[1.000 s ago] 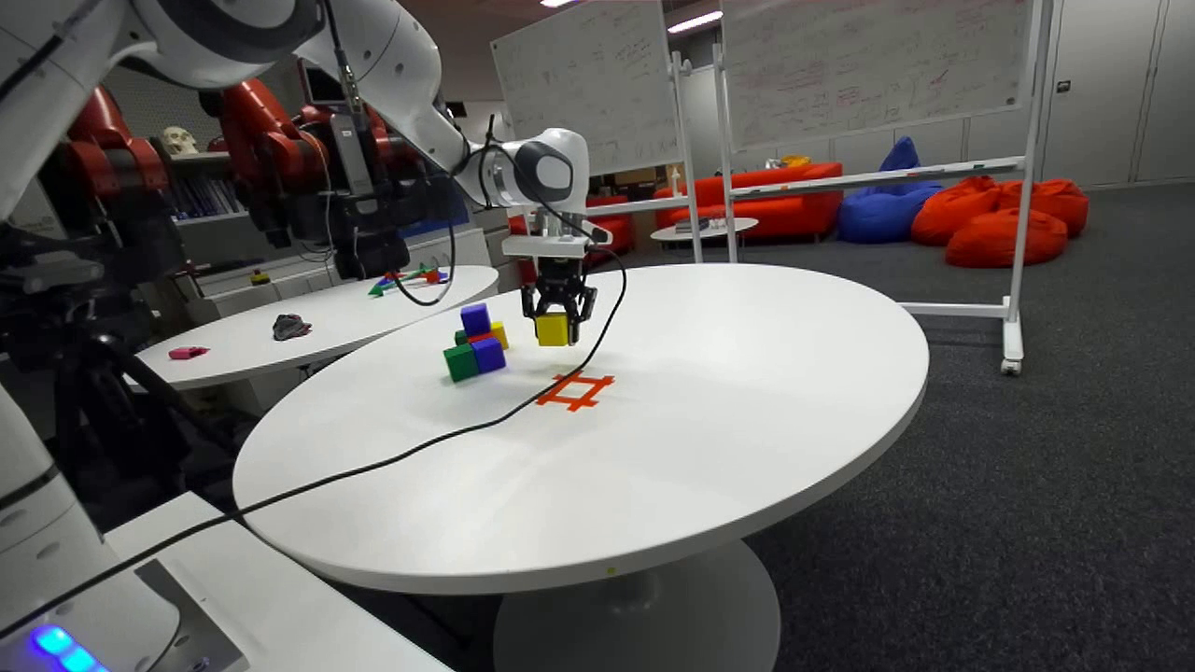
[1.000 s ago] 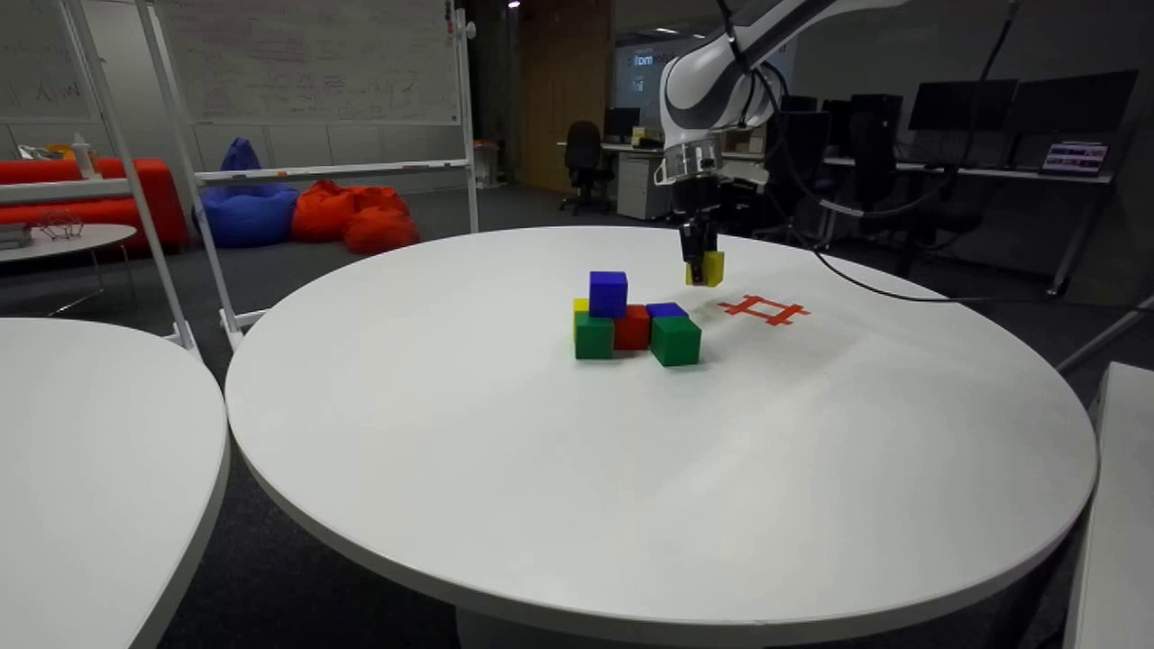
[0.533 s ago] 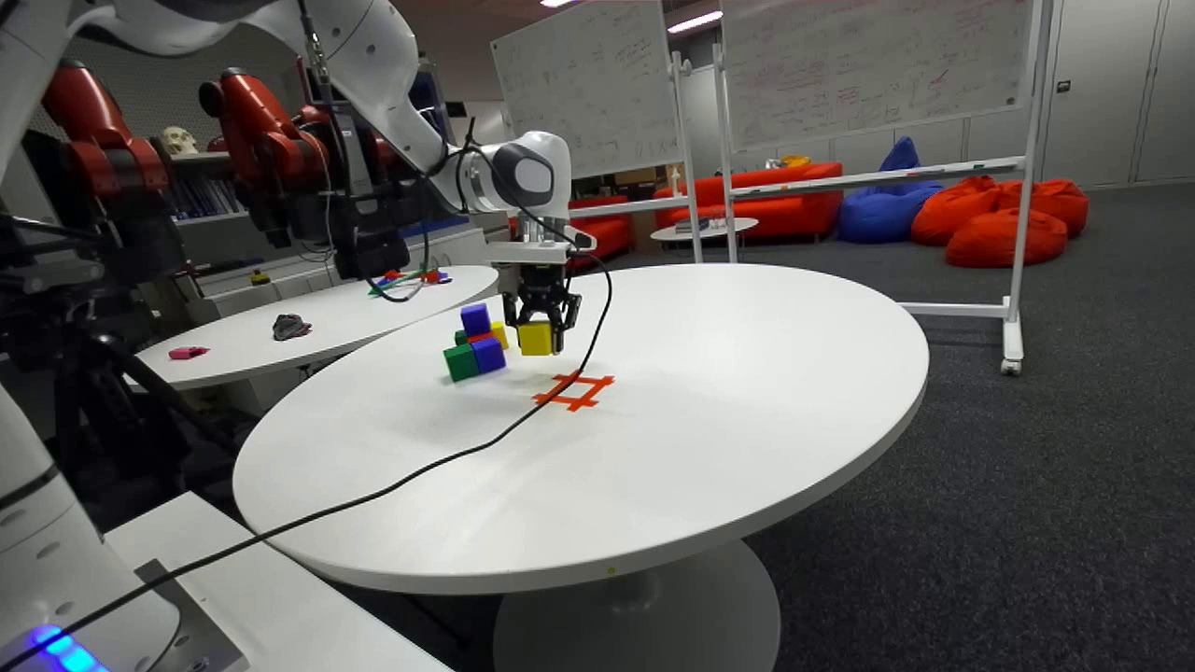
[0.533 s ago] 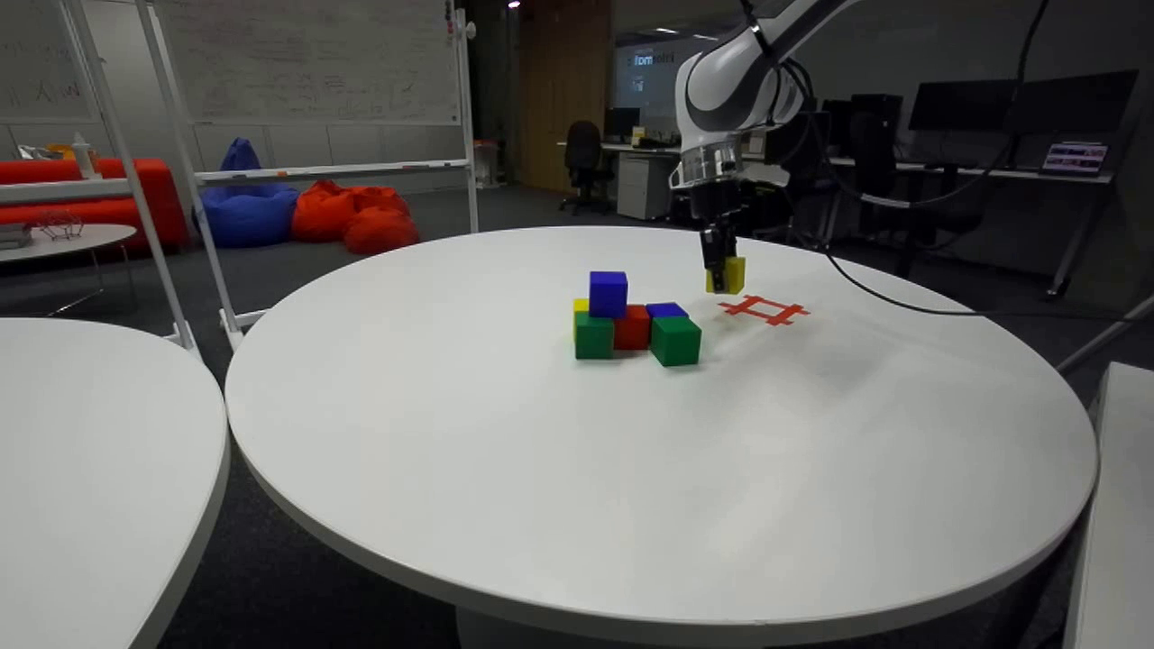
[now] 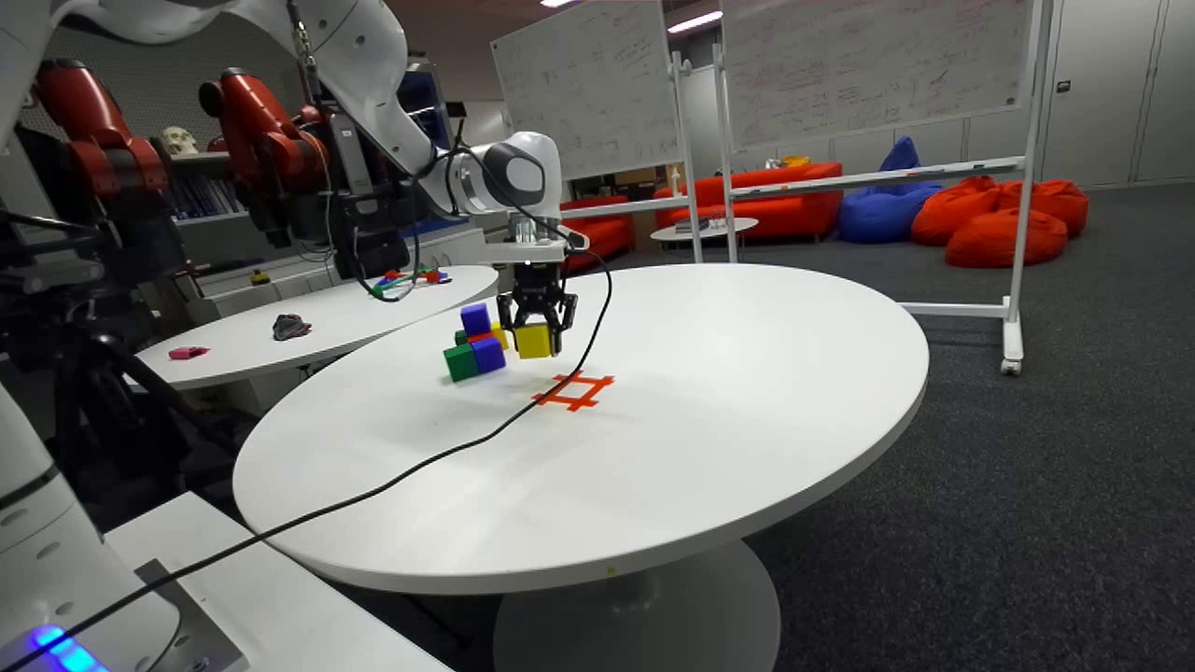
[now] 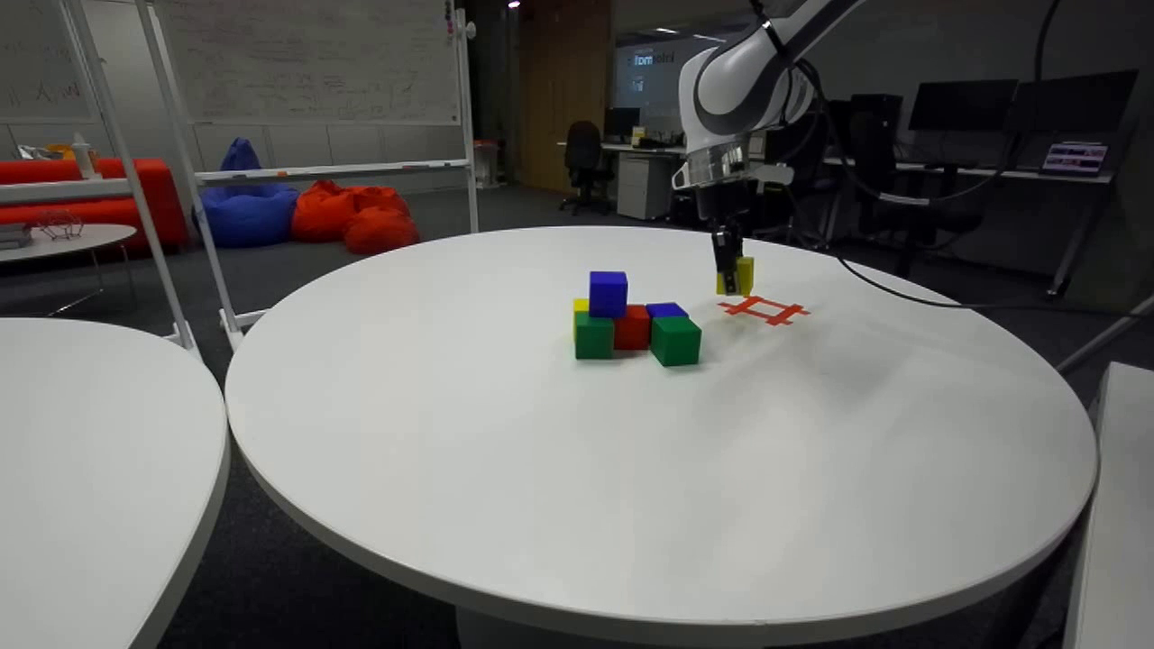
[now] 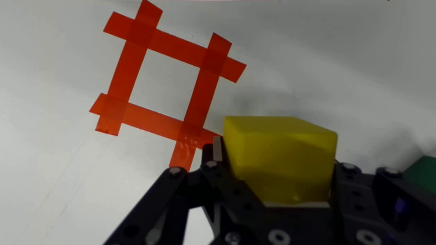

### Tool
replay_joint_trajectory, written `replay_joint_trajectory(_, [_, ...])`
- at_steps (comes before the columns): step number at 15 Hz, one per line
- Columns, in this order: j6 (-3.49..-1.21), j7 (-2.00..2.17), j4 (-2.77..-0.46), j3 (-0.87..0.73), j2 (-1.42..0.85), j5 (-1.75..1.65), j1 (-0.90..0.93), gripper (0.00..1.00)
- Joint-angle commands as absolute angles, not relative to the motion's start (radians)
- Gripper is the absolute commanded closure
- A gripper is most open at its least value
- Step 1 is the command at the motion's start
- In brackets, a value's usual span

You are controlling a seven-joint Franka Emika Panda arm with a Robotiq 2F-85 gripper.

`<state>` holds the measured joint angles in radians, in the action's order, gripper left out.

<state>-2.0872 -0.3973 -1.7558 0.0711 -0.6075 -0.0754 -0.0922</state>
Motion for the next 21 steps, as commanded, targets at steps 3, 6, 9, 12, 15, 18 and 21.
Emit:
replay_joint_trajectory(3, [-2.085, -0.399, -1.753, 0.066, -0.614, -0.072, -0.087, 0.43])
replay_joint_trajectory(6, [-2.090, -0.402, -1.764, 0.066, -0.609, -0.073, -0.088, 0.68])
replay_joint_trajectory(9, [-2.135, -0.393, -1.822, 0.061, -0.595, -0.073, -0.093, 0.68])
replay_joint_trajectory(12, [-2.226, -0.380, -1.926, 0.059, -0.565, -0.068, -0.098, 0.68])
replay_joint_trajectory(15, [-2.322, -0.383, -2.017, 0.059, -0.542, -0.062, -0.107, 0.68])
replay_joint_trajectory(18, [-2.413, -0.390, -2.106, 0.058, -0.494, -0.061, -0.115, 0.68])
replay_joint_trajectory(21, [-2.466, -0.393, -2.153, 0.058, -0.469, -0.060, -0.120, 0.68])
